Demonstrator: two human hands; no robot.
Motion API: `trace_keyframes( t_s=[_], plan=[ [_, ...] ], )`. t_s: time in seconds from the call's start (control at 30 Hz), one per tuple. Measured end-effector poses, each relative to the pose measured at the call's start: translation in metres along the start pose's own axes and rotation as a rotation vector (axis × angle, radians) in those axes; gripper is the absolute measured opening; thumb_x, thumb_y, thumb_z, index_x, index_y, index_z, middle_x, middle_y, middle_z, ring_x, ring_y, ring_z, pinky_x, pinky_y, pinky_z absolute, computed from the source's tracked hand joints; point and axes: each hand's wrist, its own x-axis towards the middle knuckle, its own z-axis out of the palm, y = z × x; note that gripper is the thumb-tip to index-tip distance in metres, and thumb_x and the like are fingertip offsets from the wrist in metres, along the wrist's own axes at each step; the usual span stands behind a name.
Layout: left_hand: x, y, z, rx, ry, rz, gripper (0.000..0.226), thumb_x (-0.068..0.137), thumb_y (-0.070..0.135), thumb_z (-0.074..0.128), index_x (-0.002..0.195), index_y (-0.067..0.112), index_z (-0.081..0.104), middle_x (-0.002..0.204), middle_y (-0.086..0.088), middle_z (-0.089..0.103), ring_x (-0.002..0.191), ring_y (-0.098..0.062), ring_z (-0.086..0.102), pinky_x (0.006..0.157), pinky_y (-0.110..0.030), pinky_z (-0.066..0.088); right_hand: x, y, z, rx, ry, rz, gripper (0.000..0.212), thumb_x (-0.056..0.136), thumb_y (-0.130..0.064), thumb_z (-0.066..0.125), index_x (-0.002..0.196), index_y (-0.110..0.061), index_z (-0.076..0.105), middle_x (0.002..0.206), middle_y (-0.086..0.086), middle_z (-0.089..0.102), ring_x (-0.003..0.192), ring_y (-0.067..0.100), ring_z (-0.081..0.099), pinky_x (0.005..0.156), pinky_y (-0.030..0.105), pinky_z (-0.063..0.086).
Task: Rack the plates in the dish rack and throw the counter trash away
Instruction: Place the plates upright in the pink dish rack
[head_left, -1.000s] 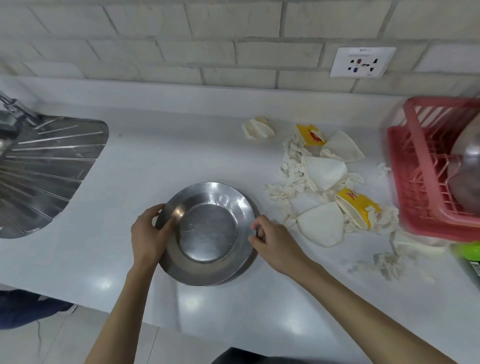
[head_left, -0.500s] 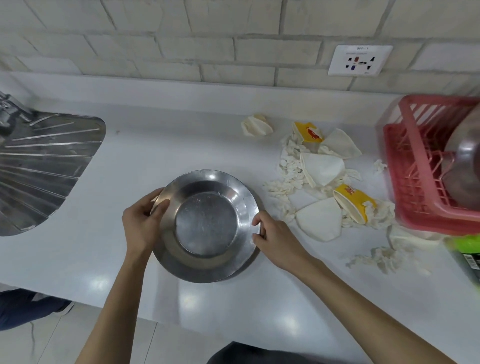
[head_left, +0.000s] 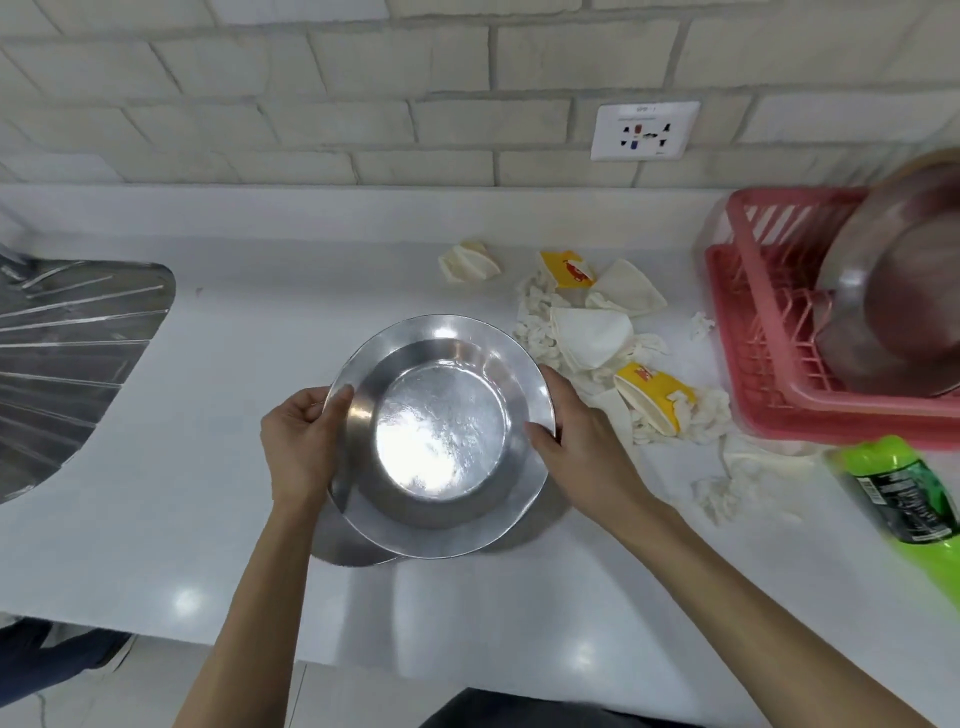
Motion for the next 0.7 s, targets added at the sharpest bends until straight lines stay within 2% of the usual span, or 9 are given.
trace_keyframes(
  t_s=[0.07, 0.13, 0.23, 0.3, 0.43, 0.47, 0.53, 0.63, 0.7],
  plan=[
    [-0.005, 0.007, 0.019, -0.005, -0.022, -0.004, 0.024, 0.089, 0.029, 0.073, 0.075, 0.009, 0.069, 0.065, -0.01, 0.054, 0.063, -0.017, 0.046, 0.064, -0.029, 0.043, -0.001, -0.001, -0.021, 0.013, 0.06, -0.025, 0.061, 0.095, -0.016, 0.051, 0.147, -0.039, 0.031, 0.103, -0.009, 0.067, 0.09, 0.007, 0.062, 0.082, 0.03, 0.052],
    [-0.011, 0.012, 0.038, -0.027, -0.066, -0.012, 0.029, 0.087, 0.031, 0.074, 0.073, 0.007, 0.067, 0.062, -0.01, 0.048, 0.063, -0.018, 0.041, 0.065, -0.031, 0.04, -0.002, 0.001, -0.043, -0.003, 0.121, -0.032, 0.056, 0.095, -0.014, 0.05, 0.146, -0.033, 0.036, 0.117, -0.011, 0.065, 0.103, 0.011, 0.06, 0.087, 0.029, 0.048],
    [-0.019, 0.02, 0.065, -0.031, -0.147, -0.031, 0.036, 0.086, 0.037, 0.073, 0.076, 0.003, 0.064, 0.062, -0.012, 0.041, 0.061, -0.021, 0.037, 0.063, -0.034, 0.036, -0.007, 0.001, -0.075, -0.087, 0.177, -0.009, 0.055, 0.098, -0.016, 0.046, 0.15, -0.029, 0.031, 0.092, -0.009, 0.062, 0.089, 0.015, 0.056, 0.076, 0.029, 0.041],
    [-0.027, 0.025, 0.086, -0.021, -0.227, -0.043, 0.042, 0.086, 0.038, 0.071, 0.07, 0.002, 0.059, 0.057, -0.013, 0.042, 0.055, -0.022, 0.037, 0.059, -0.033, 0.033, -0.01, 0.001, -0.095, -0.129, 0.218, -0.017, 0.056, 0.098, -0.015, 0.044, 0.15, -0.03, 0.029, 0.078, -0.002, 0.06, 0.079, 0.022, 0.056, 0.072, 0.035, 0.044],
    [-0.05, 0.041, 0.13, -0.039, -0.308, -0.065, 0.034, 0.091, 0.026, 0.069, 0.059, 0.016, 0.061, 0.048, 0.006, 0.049, 0.049, -0.015, 0.04, 0.054, -0.027, 0.033, -0.011, 0.0, -0.14, -0.204, 0.278, -0.109, 0.056, 0.093, -0.016, 0.051, 0.147, -0.025, 0.038, 0.069, 0.008, 0.066, 0.068, 0.029, 0.06, 0.071, 0.042, 0.049],
    [-0.056, 0.046, 0.142, -0.061, -0.335, -0.067, 0.03, 0.091, 0.023, 0.069, 0.063, 0.012, 0.062, 0.049, 0.007, 0.05, 0.05, -0.013, 0.042, 0.055, -0.026, 0.035, -0.011, -0.001, -0.153, -0.237, 0.28, -0.131, 0.055, 0.092, -0.017, 0.052, 0.145, -0.023, 0.04, 0.07, 0.008, 0.067, 0.068, 0.03, 0.062, 0.071, 0.042, 0.05],
    [-0.064, 0.057, 0.166, -0.086, -0.406, -0.051, 0.019, 0.09, 0.019, 0.069, 0.077, 0.005, 0.067, 0.052, 0.006, 0.053, 0.053, -0.014, 0.044, 0.06, -0.029, 0.04, -0.01, -0.004, -0.181, -0.331, 0.298, -0.149, 0.055, 0.088, -0.019, 0.049, 0.143, -0.021, 0.043, 0.084, 0.012, 0.071, 0.085, 0.035, 0.064, 0.079, 0.042, 0.05],
    [-0.078, 0.077, 0.205, -0.116, -0.534, -0.022, 0.003, 0.091, 0.013, 0.068, 0.091, 0.011, 0.07, 0.053, 0.006, 0.056, 0.057, -0.017, 0.051, 0.059, -0.033, 0.049, -0.007, -0.016, -0.229, -0.4, 0.337, -0.183, 0.049, 0.085, -0.019, 0.046, 0.134, -0.022, 0.054, 0.11, 0.011, 0.07, 0.108, 0.035, 0.061, 0.091, 0.043, 0.049],
    [-0.092, 0.095, 0.23, -0.145, -0.608, 0.003, 0.01, 0.094, 0.012, 0.065, 0.103, 0.013, 0.069, 0.061, 0.004, 0.064, 0.063, -0.017, 0.06, 0.056, -0.032, 0.054, -0.006, -0.028, -0.261, -0.443, 0.34, -0.233, 0.042, 0.082, -0.013, 0.046, 0.121, -0.02, 0.062, 0.107, 0.005, 0.071, 0.107, 0.029, 0.063, 0.088, 0.037, 0.049]
  ],
)
